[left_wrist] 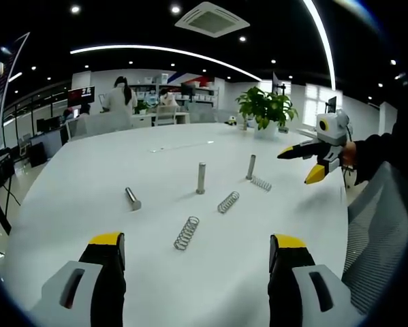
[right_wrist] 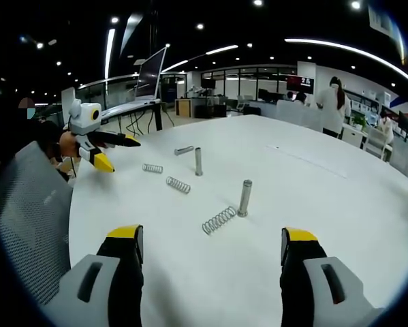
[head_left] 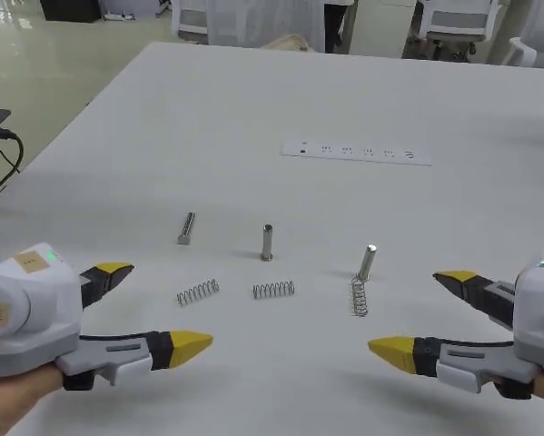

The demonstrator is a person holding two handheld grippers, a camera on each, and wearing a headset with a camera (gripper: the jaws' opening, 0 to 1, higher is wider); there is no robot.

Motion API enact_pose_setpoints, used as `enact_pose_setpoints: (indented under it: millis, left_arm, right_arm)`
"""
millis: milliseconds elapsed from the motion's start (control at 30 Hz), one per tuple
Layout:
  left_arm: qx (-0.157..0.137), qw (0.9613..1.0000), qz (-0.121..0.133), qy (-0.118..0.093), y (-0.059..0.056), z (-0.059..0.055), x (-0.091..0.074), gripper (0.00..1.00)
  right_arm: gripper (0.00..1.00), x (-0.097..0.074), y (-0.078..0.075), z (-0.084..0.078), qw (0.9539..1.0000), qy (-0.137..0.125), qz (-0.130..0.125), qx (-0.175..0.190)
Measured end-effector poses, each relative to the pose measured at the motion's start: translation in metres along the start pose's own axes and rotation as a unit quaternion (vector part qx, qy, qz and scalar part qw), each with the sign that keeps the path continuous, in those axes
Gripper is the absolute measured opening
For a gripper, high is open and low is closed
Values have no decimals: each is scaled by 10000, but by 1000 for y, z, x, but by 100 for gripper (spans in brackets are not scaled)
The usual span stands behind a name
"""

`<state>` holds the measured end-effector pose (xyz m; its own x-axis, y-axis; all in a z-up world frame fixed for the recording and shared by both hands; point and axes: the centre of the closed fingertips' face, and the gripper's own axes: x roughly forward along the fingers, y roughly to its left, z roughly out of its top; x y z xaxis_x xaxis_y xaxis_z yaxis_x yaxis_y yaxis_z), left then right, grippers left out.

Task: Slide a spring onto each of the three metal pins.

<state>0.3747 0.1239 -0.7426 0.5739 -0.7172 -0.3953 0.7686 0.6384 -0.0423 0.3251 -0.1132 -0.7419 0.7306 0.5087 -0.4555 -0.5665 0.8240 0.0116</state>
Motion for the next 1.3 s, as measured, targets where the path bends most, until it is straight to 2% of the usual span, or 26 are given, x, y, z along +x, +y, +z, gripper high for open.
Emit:
enact_pose_setpoints:
  millis: [933, 1300]
  left_arm:
    - [-31, 10000, 20, 27, 2, -1, 0, 83]
    - [83, 9999, 108, -32, 14, 13, -3, 82]
  right_arm:
    - [82, 1, 0, -2, 10000, 5, -14, 28]
    - [81, 1, 2, -3, 10000, 7, -3, 30]
